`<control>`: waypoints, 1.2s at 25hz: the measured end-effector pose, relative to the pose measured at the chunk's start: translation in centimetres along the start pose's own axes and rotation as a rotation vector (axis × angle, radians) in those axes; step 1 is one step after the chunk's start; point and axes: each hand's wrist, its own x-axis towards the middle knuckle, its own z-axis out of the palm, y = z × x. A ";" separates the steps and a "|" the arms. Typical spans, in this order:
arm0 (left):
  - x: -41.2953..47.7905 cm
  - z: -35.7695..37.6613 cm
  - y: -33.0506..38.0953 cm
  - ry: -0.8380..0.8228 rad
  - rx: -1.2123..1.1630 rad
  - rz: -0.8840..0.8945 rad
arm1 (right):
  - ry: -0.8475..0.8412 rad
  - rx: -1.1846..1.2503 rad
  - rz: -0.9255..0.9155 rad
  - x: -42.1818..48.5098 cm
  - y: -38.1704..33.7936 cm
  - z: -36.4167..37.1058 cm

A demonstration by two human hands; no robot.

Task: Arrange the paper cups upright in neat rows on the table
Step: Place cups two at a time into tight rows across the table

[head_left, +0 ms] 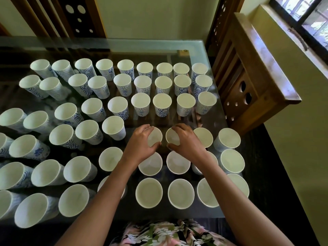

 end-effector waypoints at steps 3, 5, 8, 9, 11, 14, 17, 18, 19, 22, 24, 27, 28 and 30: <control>0.2 -0.1 -0.1 -0.016 0.003 0.003 | 0.008 0.009 0.015 -0.1 -0.1 0.0; 0.3 -0.1 -0.2 -0.038 0.014 -0.002 | 0.027 0.021 0.024 -0.2 -0.2 -0.1; 0.4 -0.3 -0.2 -0.053 0.027 -0.002 | 0.058 0.039 0.032 -0.4 -0.3 -0.2; 0.4 -0.4 -0.1 -0.050 0.030 0.004 | 0.067 0.042 0.038 -0.4 -0.3 -0.3; 0.4 -0.6 0.2 -0.041 0.033 0.035 | 0.097 0.046 0.064 -0.5 -0.2 -0.5; 0.6 -0.6 1.0 -0.043 0.028 0.106 | 0.169 0.074 0.122 -1.2 0.8 -1.1; 0.8 0.2 2.5 -0.067 0.034 0.162 | 0.244 0.092 0.189 -2.7 3.1 -2.0; 0.9 0.5 3.1 -0.076 0.031 0.167 | 0.251 0.085 0.217 -3.1 4.0 -2.4; 0.9 0.9 3.9 -0.088 0.027 0.171 | 0.251 0.079 0.244 -3.6 5.0 -2.8; 1.5 2.3 6.4 -0.131 0.035 0.208 | 0.244 0.066 0.275 -4.4 7.6 -4.3; 2.0 3.2 7.9 -0.166 0.036 0.231 | 0.249 0.046 0.261 -4.6 9.3 -5.2; 2.7 4.1 9.5 -0.205 0.033 0.236 | 0.230 0.014 0.218 -4.5 11.4 -5.8; 2.9 4.4 9.9 -0.217 0.041 0.230 | 0.209 0.004 0.207 -4.5 12.0 -5.8; 3.2 4.9 10.5 -0.236 0.063 0.220 | 0.168 -0.003 0.186 -4.3 13.1 -6.1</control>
